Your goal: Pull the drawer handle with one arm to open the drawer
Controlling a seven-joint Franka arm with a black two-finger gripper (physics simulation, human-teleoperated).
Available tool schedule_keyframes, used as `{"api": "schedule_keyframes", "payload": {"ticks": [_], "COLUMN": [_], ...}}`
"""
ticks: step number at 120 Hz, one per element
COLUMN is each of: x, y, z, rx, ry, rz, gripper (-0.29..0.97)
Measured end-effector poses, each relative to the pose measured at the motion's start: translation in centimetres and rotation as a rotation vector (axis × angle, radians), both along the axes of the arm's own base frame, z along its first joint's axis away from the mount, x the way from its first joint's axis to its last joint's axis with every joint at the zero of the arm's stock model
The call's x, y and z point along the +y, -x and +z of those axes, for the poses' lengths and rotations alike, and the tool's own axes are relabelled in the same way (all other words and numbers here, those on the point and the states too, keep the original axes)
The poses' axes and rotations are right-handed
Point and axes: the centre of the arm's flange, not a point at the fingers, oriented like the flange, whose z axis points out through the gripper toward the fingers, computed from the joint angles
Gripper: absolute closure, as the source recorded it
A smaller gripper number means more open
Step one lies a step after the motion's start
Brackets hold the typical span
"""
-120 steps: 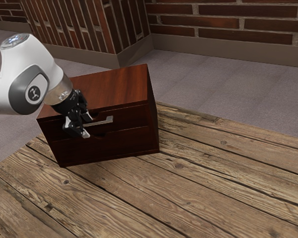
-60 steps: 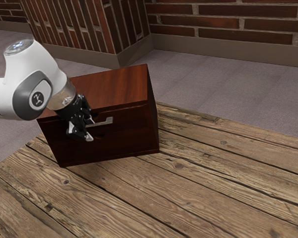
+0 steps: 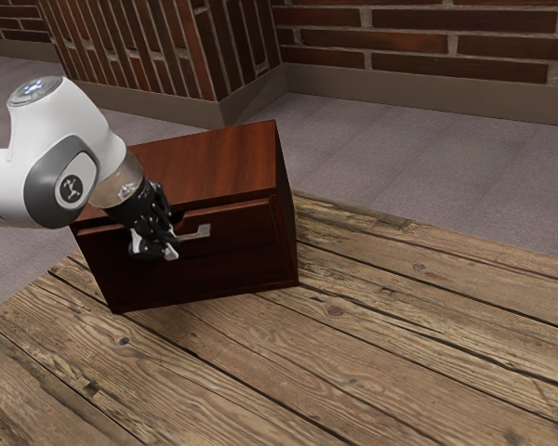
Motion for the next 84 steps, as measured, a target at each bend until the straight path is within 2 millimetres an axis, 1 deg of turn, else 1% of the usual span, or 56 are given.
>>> {"api": "schedule_keyframes", "payload": {"ticks": [27,60,84], "x": [-1.2,-2.9,-3.5], "y": [0.9,2.0,3.1], "z": [0.1,0.1,-0.1], "rx": [-0.002,-0.007,-0.009], "ry": [0.006,0.01,0.014], "rz": [-0.019,-0.047,-0.057], "gripper": [0.69,0.7,0.7]}}
